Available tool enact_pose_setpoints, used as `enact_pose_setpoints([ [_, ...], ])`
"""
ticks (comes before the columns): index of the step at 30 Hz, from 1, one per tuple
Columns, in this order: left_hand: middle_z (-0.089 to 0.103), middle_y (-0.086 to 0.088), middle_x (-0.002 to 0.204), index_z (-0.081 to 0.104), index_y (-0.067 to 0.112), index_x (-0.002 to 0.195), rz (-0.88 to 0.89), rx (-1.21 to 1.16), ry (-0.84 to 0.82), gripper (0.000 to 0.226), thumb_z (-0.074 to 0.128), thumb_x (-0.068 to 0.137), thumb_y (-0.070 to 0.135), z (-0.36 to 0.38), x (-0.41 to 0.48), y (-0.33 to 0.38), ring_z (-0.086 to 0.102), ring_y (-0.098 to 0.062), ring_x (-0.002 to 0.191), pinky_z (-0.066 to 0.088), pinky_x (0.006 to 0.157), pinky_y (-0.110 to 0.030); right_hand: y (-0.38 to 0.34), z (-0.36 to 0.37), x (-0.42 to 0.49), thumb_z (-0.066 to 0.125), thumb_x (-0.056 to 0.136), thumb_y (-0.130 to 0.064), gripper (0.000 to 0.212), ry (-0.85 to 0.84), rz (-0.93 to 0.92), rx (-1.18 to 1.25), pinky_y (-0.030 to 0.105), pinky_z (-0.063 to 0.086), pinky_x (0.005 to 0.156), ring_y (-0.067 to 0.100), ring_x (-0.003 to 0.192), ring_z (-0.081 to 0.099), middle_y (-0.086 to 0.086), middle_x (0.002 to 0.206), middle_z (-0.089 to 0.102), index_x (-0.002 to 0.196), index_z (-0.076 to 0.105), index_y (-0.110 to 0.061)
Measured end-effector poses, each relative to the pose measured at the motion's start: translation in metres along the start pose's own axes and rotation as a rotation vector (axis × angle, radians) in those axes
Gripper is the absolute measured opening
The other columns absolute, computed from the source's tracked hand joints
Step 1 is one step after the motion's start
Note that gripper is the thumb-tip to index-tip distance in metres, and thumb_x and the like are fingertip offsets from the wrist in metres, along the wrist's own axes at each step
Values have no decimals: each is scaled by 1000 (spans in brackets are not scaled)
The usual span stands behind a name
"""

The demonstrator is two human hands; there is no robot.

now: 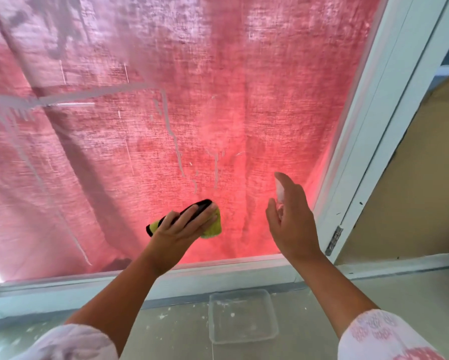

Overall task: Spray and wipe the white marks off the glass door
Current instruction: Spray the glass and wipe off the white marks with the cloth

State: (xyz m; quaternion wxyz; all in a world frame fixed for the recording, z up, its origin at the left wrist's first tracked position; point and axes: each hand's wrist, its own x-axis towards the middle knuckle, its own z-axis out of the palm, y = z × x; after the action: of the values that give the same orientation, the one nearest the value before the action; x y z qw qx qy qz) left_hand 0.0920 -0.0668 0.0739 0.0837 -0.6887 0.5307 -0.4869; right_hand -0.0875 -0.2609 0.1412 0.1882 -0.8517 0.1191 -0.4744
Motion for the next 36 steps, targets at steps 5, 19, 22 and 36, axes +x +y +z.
enact_pose_setpoints([
  [5,25,0,155,31,17,148,-34,-6,9,66,18,88,-7,-13,-11,-16,39,-26,127,33,85,-38,-20,-12,14,54,93,-9,48,-4,-56,83,24,46,57,16,57,45,2,92,47,139,43,-16],
  [19,9,-15,159,18,7,151,-927,-460,282,63,32,91,19,-99,47,-97,20,-29,125,27,100,-52,-125,8,104,49,84,-6,40,275,-132,265,23,35,62,15,66,44,3,85,48,119,39,-24],
  [22,6,-14,159,16,9,152,-880,-490,314,61,33,93,16,-101,53,-98,22,-30,126,26,103,-50,-119,9,96,49,87,-4,43,331,-98,224,21,37,61,13,72,45,7,99,51,129,46,-13],
  [36,10,-25,156,22,3,150,-773,-482,455,54,36,99,15,-124,177,-128,11,-38,142,3,113,-40,-84,2,70,53,89,-3,47,330,-21,174,7,40,58,1,76,47,-1,106,40,132,42,-19],
])
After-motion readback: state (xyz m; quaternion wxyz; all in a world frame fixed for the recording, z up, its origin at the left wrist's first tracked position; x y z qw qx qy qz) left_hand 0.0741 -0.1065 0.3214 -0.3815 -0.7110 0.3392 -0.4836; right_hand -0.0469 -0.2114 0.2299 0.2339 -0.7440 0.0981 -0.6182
